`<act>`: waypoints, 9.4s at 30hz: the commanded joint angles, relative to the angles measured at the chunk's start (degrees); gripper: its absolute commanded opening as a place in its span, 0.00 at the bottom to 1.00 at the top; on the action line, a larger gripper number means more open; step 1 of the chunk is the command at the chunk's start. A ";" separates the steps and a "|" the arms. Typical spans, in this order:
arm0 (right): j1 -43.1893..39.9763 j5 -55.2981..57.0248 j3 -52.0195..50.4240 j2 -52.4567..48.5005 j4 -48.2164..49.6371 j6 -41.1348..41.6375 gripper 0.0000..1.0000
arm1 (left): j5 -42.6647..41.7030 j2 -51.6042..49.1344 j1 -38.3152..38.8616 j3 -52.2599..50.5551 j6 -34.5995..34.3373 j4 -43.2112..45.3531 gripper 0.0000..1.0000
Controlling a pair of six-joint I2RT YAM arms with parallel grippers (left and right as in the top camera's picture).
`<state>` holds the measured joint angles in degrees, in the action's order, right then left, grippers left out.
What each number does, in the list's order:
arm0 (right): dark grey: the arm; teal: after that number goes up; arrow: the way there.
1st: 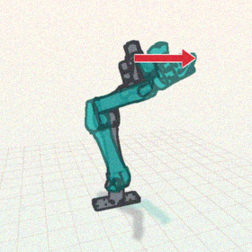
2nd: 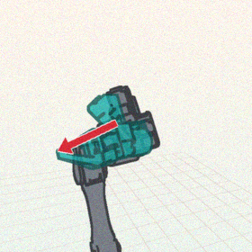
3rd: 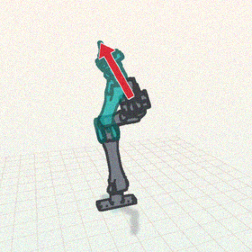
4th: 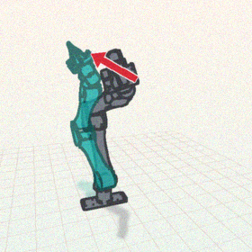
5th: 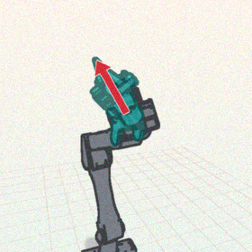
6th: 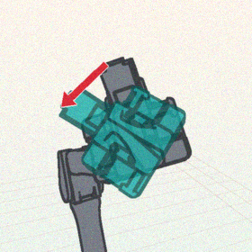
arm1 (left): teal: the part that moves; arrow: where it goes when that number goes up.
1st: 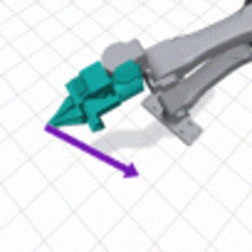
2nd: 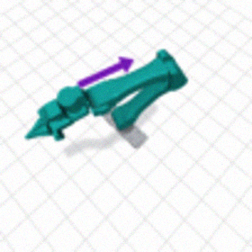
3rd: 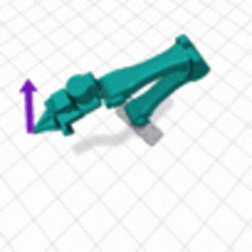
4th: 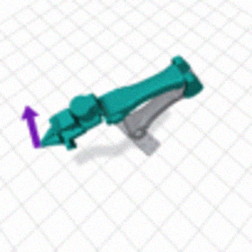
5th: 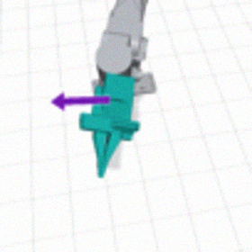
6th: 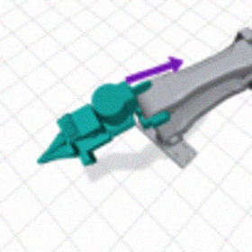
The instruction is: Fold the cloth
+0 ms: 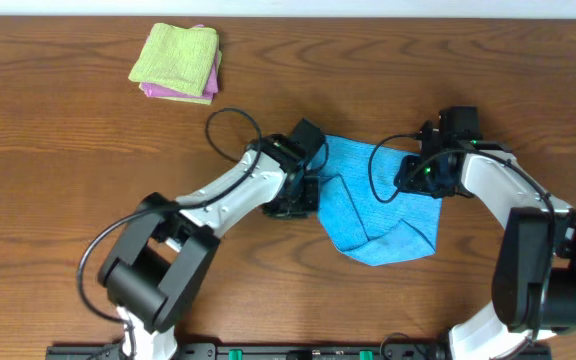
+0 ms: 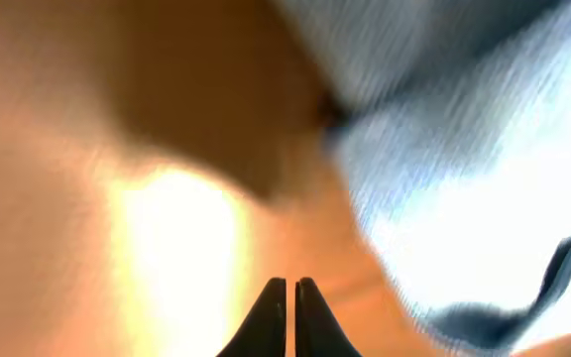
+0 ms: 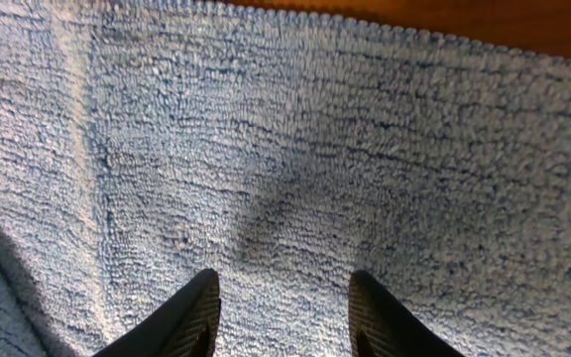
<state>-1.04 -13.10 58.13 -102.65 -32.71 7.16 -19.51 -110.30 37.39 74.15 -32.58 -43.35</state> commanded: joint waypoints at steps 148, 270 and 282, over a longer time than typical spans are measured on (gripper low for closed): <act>6.14 20.76 0.15 10.58 0.72 6.47 0.69 | -9.86 -5.27 -0.63 14.40 10.69 3.21 0.57; 0.59 -10.84 -3.43 15.69 0.50 -6.78 0.99 | 7.45 -5.22 -4.59 20.63 4.35 -2.47 0.95; -4.17 -11.17 -16.20 23.96 -12.20 -5.49 0.99 | 2.97 -2.51 -1.40 13.11 14.62 -17.90 0.95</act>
<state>-3.11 -23.29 43.92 -79.02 -45.25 0.73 -15.27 -112.29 35.99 89.60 -20.62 -61.25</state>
